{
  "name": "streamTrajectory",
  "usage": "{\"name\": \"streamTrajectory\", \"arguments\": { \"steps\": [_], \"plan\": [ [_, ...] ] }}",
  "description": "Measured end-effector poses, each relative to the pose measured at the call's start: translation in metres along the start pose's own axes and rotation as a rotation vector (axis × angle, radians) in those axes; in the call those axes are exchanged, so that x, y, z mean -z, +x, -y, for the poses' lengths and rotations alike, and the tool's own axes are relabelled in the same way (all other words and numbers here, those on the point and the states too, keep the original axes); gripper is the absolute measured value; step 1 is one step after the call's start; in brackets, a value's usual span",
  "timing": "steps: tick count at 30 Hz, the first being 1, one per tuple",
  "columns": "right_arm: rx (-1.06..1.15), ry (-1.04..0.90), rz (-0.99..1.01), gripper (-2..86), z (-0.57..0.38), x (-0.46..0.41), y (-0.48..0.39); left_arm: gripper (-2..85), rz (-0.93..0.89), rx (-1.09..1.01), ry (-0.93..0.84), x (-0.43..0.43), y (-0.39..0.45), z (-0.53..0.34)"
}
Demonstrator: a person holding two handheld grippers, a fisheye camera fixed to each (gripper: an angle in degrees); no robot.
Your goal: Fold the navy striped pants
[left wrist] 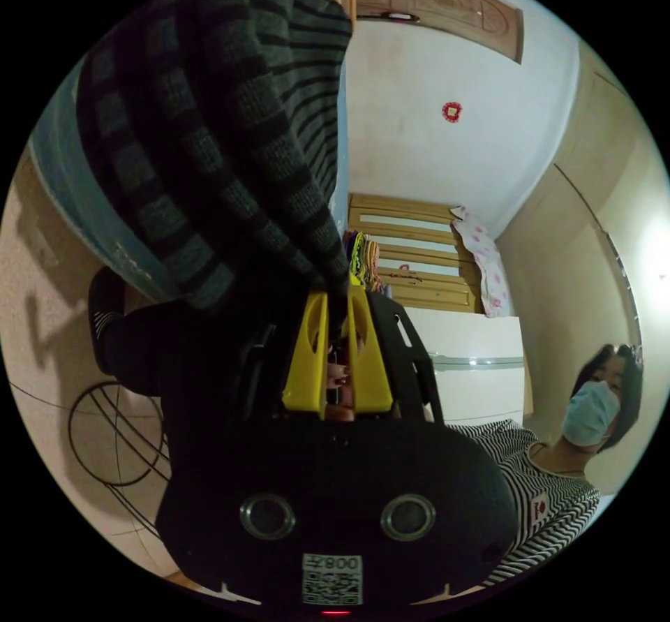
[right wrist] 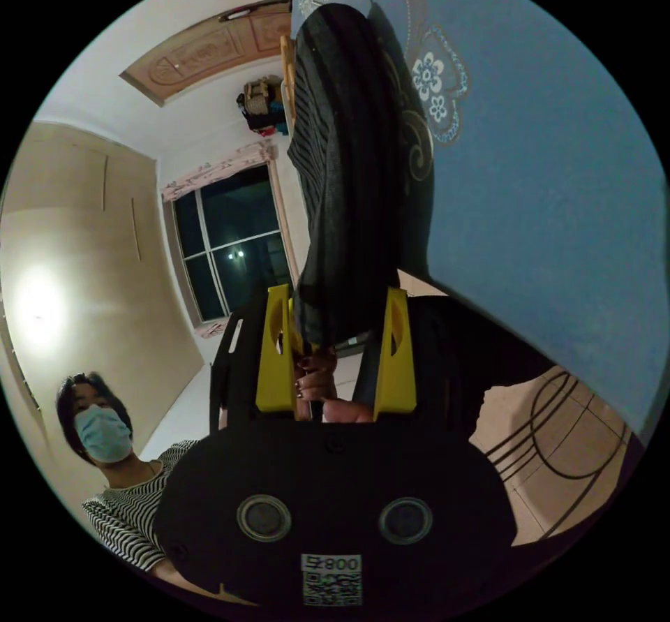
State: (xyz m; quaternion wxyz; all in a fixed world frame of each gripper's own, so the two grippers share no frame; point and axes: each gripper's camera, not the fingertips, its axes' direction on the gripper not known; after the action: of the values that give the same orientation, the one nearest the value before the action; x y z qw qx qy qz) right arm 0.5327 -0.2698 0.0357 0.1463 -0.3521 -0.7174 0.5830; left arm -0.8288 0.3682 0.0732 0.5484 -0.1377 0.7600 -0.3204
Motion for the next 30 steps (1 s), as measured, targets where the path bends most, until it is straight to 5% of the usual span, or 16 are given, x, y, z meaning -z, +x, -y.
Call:
{"name": "streamTrajectory", "arguments": {
  "steps": [7, 14, 23, 30],
  "plan": [
    [-0.026, -0.02, -0.055, 8.4, -0.011, 0.013, 0.0, 6.3, -0.008, 0.015, 0.036, 0.032, -0.008, -0.004],
    [0.002, 0.001, -0.043, 6.4, -0.03, 0.024, -0.025, 13.0, 0.04, 0.037, 0.414, 0.136, -0.019, -0.017],
    [0.098, -0.018, 0.005, 5.8, -0.047, 0.024, -0.081, 21.9, -0.119, 0.096, 0.525, 0.141, -0.046, 0.042],
    [0.103, -0.018, 0.02, 5.8, -0.071, 0.021, -0.097, 21.3, -0.057, 0.107, 0.484, 0.124, -0.041, 0.079]
  ]
}}
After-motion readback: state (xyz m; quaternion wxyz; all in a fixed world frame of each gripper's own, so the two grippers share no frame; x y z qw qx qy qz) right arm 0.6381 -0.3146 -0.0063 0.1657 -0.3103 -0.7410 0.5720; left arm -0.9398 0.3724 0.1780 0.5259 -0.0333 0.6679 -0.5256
